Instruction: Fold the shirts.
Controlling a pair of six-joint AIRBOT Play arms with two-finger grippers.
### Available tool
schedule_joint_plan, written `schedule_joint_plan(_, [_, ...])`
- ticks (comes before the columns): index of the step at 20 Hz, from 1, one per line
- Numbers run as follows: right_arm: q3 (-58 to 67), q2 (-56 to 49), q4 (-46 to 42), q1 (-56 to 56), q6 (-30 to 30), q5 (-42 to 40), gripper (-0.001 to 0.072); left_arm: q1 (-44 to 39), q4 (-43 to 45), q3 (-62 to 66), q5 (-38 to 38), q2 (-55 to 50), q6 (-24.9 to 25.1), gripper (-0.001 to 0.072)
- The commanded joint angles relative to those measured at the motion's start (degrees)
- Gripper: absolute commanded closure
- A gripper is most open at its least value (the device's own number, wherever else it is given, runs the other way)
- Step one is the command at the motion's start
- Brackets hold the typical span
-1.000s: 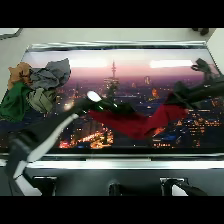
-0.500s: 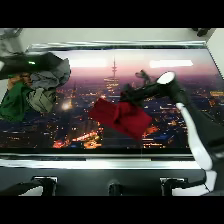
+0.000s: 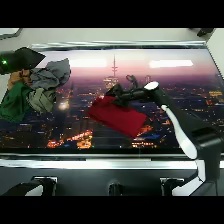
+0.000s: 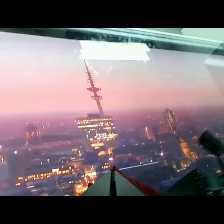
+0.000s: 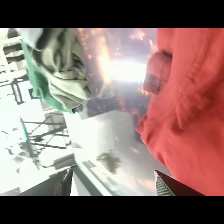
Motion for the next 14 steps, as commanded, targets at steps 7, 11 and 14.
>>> schedule_joint_plan(7, [-19.3,17.68,-45.0,-19.52,12.31,20.2,0.0108,0.13,3.61,-0.63,-0.22,0.28,0.2,0.068])
schedule_joint_plan(11, [-35.82,18.25,-26.01,-16.02,6.58,1.49,0.0131,0.13,2.8,-0.63,-0.31,0.28,0.13,0.068])
schedule_joint_plan(14, [-36.72,15.65,-18.14,-11.54,6.08,-8.48,0.0153,0.11,0.74,-0.63,-0.37,0.28,0.11,0.068])
